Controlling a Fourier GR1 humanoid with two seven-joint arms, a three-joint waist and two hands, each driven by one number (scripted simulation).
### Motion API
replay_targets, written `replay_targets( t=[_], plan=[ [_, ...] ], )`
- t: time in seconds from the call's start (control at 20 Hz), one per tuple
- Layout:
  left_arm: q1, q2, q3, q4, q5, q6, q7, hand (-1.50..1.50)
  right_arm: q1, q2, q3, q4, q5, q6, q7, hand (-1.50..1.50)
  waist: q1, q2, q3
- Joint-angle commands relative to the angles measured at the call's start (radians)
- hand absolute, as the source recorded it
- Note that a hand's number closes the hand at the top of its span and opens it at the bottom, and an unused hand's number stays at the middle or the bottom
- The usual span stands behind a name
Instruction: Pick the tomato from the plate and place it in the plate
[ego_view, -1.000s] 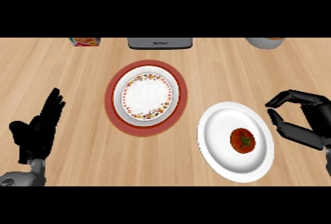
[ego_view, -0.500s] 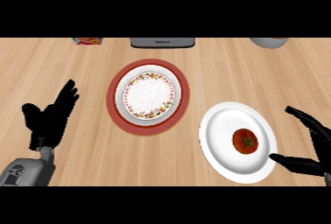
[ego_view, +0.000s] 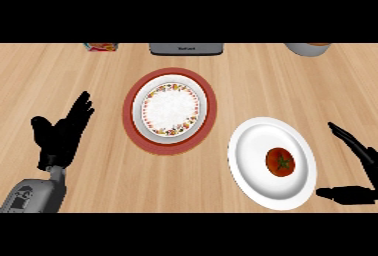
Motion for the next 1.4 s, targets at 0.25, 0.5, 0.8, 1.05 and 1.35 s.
replay_targets(
  t=[0.25,0.5,0.8,1.05,1.35],
  plan=[
    [0.042,0.02,0.045,-0.032,0.004,-0.053,-0.001,0.0,0.09,-0.038,0.103,-0.25,0.179,-0.005,0.31,-1.5,-0.003,-0.003,-0.002],
    [-0.026,-0.019,0.036,-0.012,-0.03,-0.023,0.052,0.0,0.071,-0.026,0.115,-0.275,0.313,-0.062,0.411,-1.5,-0.004,-0.001,-0.001],
    [0.02,-0.027,0.047,-0.025,-0.059,-0.039,0.012,0.0,0.073,0.01,0.181,-0.297,0.466,-0.05,0.545,-1.5,0.001,-0.002,-0.001],
    [0.022,-0.042,0.086,-0.004,-0.061,-0.071,0.007,0.0,-0.024,0.04,0.156,-0.254,0.52,0.052,0.598,-1.5,0.002,0.0,-0.001],
    [0.021,-0.05,0.131,0.044,-0.079,-0.126,-0.056,0.0,-0.022,0.087,0.127,-0.279,0.578,0.117,0.642,-1.5,0.0,-0.001,-0.001]
  ],
)
